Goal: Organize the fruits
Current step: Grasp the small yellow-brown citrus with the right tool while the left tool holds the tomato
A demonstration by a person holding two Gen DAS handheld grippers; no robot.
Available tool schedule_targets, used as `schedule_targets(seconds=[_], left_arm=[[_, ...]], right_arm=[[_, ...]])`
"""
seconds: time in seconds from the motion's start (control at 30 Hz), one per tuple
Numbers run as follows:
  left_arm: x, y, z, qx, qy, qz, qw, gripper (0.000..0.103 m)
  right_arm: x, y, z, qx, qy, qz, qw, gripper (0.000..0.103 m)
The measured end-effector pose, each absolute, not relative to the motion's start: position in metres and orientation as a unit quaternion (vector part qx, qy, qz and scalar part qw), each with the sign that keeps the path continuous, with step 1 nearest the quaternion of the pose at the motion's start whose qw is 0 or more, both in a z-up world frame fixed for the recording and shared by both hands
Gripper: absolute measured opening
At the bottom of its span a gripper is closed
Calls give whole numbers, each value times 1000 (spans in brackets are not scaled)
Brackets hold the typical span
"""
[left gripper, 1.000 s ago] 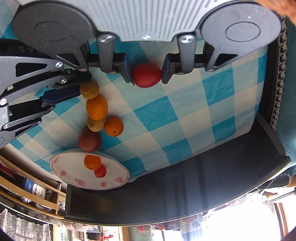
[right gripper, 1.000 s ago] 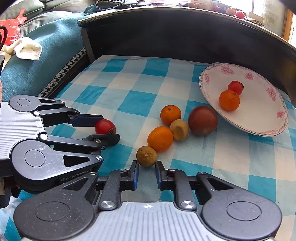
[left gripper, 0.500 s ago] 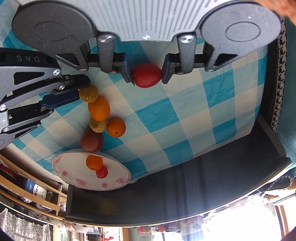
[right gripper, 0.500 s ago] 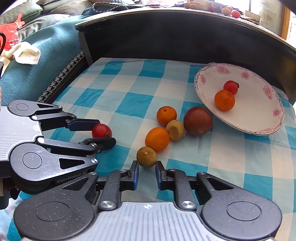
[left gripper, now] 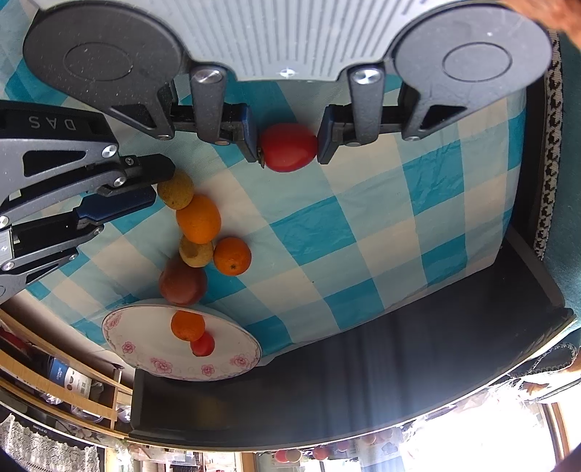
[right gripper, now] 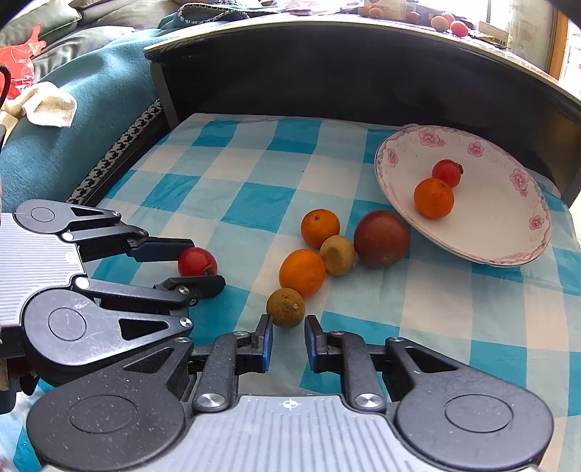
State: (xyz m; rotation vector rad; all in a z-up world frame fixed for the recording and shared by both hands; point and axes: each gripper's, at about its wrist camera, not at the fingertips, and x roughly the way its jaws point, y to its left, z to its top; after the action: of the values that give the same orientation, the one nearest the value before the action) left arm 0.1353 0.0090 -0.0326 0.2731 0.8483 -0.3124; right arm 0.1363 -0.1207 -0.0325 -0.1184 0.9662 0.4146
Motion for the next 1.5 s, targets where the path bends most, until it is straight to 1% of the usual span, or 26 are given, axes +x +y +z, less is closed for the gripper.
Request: schedule_targets(seconds=[0.33,0.7,1.07,1.17,1.23,1.5], left_arm=[[132,2,-19,126,399,-148,896,43],[135,-9,-11,125,397,-141,898,43],[141,4,-2,98,400,-127,902,43],[139,7,-2,94,402,-131,901,43],[137,9,-4,95,404,-133,900,43],[137,13,-15,97,416,-134,894,43]], right_arm=[[137,-134,-13,-44,437,187,879,11],[142,-145,-4,-39,424,172,889,10],[143,-157,0,-15,421,173,890,8],[141,-155,-3,-3,433,201,878,10],[139,-149,-7,-19,437,207,875,18],[145,-132,-30,-40,467,207,859,18]])
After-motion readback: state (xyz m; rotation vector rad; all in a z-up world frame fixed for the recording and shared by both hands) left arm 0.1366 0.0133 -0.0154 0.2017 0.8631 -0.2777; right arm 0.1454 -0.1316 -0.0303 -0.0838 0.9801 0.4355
